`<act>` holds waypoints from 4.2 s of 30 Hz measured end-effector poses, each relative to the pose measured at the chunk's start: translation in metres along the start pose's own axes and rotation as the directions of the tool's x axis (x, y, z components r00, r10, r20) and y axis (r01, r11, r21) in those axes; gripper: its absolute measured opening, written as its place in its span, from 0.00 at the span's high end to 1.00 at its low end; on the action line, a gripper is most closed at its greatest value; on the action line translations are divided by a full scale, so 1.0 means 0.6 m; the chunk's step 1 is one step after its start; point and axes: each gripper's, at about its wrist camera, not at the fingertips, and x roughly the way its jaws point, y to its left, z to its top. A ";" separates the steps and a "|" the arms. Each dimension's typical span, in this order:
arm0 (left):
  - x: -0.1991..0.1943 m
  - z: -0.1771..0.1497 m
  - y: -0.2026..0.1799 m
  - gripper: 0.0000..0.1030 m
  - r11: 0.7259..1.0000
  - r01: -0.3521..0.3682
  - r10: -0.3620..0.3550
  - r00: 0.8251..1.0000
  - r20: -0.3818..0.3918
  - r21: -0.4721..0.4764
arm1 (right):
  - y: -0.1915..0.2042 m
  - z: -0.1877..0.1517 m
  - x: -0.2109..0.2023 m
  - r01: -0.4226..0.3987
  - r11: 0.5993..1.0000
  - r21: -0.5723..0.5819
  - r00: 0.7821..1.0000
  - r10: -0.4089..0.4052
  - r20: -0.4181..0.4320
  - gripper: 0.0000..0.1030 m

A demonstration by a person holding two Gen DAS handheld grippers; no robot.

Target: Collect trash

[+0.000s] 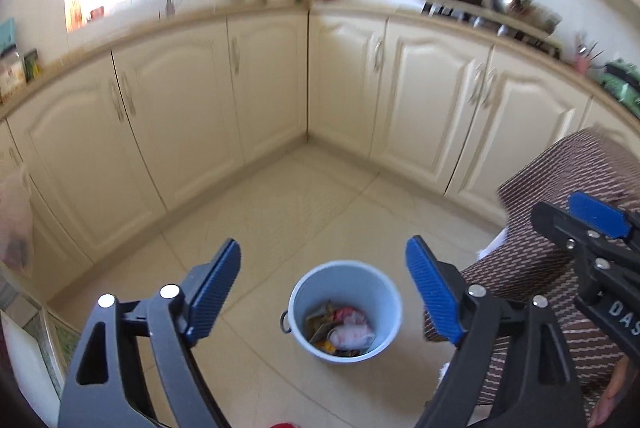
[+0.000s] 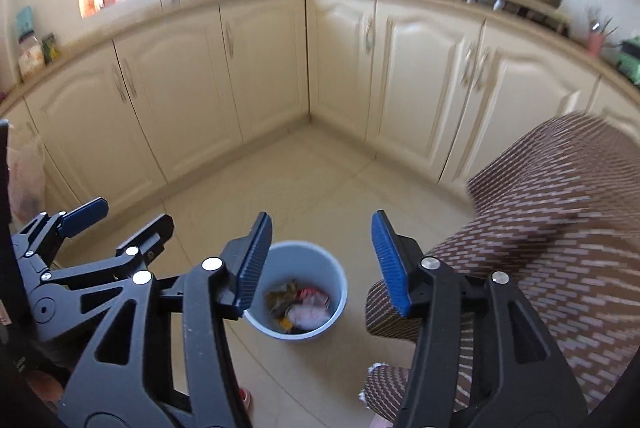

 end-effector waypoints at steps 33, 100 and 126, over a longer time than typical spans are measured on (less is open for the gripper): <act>-0.675 -0.023 -0.177 0.07 0.973 0.127 -0.207 0.844 0.495 0.191 | -0.107 -0.119 -0.687 0.308 0.941 0.140 0.793 -0.335 0.509 0.08; -0.680 -0.037 -0.175 0.07 0.972 0.145 -0.217 0.860 0.461 0.187 | -0.116 -0.135 -0.716 0.303 0.941 0.148 0.794 -0.335 0.507 0.07; -0.672 -0.043 -0.167 0.07 0.969 0.150 -0.225 0.863 0.452 0.196 | -0.117 -0.141 -0.710 0.297 0.944 0.142 0.802 -0.328 0.499 0.07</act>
